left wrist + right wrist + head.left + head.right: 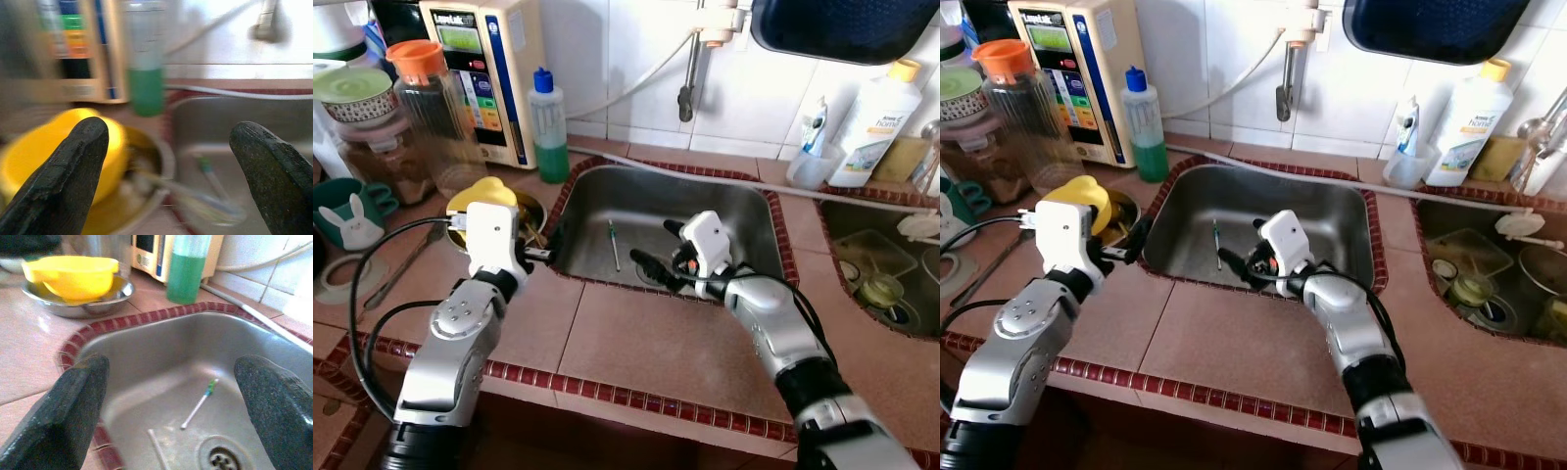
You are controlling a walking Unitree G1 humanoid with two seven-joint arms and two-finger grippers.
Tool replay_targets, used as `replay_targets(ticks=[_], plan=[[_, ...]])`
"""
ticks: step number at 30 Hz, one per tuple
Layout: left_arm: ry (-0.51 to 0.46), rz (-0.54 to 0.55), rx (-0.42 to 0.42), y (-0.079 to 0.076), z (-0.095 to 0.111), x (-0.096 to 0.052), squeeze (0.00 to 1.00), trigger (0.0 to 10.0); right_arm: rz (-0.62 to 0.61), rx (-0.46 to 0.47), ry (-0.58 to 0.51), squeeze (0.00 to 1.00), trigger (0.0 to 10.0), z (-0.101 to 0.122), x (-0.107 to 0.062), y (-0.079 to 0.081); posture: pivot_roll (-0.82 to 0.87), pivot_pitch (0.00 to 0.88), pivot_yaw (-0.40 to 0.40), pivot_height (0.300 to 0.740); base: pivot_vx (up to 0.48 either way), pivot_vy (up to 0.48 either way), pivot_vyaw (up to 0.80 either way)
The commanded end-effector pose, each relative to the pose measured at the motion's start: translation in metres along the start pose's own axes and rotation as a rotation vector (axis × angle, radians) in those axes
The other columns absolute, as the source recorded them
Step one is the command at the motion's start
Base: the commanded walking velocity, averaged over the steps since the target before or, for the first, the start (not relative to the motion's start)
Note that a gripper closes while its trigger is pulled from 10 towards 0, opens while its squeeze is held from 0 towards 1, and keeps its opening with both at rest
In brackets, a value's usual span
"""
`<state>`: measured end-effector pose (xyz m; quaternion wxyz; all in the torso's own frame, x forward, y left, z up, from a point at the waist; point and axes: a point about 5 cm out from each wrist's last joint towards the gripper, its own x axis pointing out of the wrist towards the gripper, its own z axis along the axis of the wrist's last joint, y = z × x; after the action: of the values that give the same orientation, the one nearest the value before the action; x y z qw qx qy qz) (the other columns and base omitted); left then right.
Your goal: Kitchen organization
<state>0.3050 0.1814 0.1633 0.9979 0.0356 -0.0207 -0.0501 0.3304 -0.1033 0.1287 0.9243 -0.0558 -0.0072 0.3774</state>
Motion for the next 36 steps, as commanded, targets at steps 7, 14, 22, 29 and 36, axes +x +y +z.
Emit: replay_targets(ticks=[7, 14, 22, 29, 36], plan=[[-0.030, 0.249, 0.160, 0.040, 0.002, 0.002, 1.00, 10.0, -0.042, 0.140, -0.039, 1.00, 10.0, 0.017, -0.016, 0.008, 0.09, 0.037, -0.013, 0.740, 0.000, 0.000, 0.00], [0.043, 0.379, 0.200, 0.065, -0.006, 0.005, 1.00, 10.0, 0.022, 0.190, -0.052, 0.00, 10.0, 0.030, -0.018, 0.023, 0.09, 0.042, -0.017, 0.740, 0.000, 0.000, 0.00], [0.119, 0.463, 0.224, 0.087, -0.012, 0.008, 0.00, 10.0, 0.048, 0.210, -0.043, 0.00, 10.0, 0.037, -0.022, 0.030, 0.08, 0.046, -0.013, 0.740, 0.000, 0.000, 0.00], [0.233, 0.493, 0.160, 0.098, -0.024, 0.012, 0.00, 10.0, 0.049, 0.217, -0.020, 0.00, 10.0, 0.037, -0.026, 0.032, 0.07, 0.045, -0.010, 0.740, 0.000, 0.000, 0.00], [0.320, 0.502, 0.051, 0.106, -0.033, 0.017, 0.00, 10.0, 0.047, 0.215, -0.013, 0.00, 10.0, 0.040, -0.028, 0.033, 0.06, 0.041, -0.009, 0.740, 0.000, 0.000, 0.00]])
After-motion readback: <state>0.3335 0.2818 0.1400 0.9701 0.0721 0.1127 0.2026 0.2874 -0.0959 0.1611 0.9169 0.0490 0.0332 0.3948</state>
